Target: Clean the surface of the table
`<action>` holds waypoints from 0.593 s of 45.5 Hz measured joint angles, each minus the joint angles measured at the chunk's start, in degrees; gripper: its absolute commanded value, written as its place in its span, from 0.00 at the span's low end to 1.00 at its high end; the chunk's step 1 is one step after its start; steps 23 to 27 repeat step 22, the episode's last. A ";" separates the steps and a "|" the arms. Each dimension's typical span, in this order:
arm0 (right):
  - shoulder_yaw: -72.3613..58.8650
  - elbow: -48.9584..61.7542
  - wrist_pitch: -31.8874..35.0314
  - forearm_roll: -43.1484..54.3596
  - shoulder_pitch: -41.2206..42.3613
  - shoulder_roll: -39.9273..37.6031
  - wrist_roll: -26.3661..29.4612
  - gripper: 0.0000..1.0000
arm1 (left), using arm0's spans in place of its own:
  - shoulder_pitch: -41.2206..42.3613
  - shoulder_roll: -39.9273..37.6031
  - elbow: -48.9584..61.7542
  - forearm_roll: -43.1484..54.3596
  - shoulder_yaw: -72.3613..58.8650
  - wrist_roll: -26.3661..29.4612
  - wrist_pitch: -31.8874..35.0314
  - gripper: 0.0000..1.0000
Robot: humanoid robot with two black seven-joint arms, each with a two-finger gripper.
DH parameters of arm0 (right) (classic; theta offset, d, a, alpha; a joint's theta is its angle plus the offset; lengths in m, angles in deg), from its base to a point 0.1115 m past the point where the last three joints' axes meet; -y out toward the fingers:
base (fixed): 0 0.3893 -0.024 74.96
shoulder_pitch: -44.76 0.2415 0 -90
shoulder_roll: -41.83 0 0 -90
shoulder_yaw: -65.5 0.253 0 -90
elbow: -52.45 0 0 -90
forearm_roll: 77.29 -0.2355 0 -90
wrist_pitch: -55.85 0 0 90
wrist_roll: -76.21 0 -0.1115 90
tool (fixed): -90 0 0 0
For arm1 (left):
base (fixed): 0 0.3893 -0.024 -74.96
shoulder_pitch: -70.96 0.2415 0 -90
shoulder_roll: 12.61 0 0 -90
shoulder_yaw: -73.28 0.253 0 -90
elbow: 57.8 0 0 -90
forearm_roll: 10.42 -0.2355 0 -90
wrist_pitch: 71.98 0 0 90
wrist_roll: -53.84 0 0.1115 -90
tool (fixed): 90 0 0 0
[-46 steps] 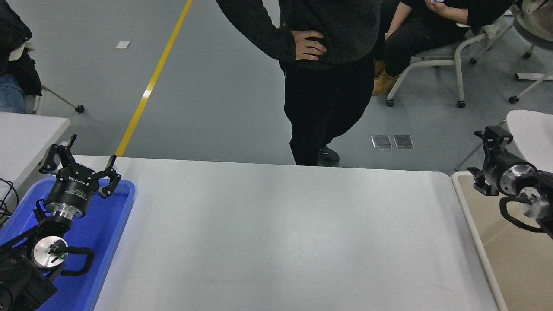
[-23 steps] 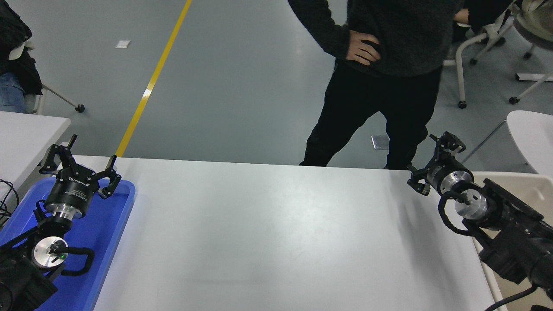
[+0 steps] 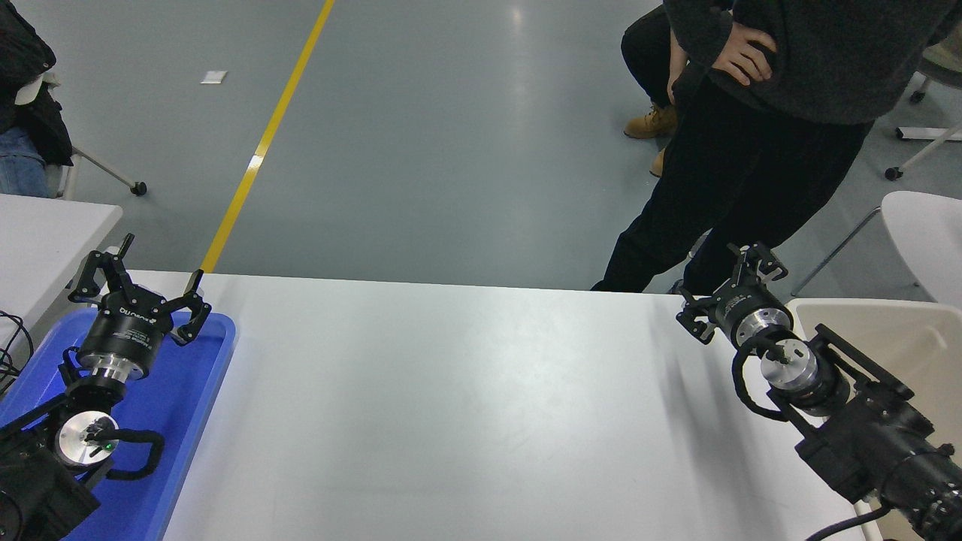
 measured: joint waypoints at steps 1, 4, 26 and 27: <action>-0.04 0.00 0.02 -0.05 -0.02 0.03 -0.05 1.00 | 0.00 0.00 0.00 0.00 0.00 0.00 0.00 1.00; -0.16 0.00 0.06 -0.16 -0.07 0.08 -0.17 1.00 | 0.00 0.00 0.00 0.00 0.00 0.00 0.00 1.00; -2.18 -0.40 0.44 0.62 -0.08 0.14 -1.85 1.00 | 0.00 0.01 0.03 0.00 -0.01 0.00 0.03 1.00; -2.18 -0.40 0.44 0.62 -0.08 0.14 -1.85 1.00 | 0.00 0.01 0.03 0.00 -0.01 0.00 0.03 1.00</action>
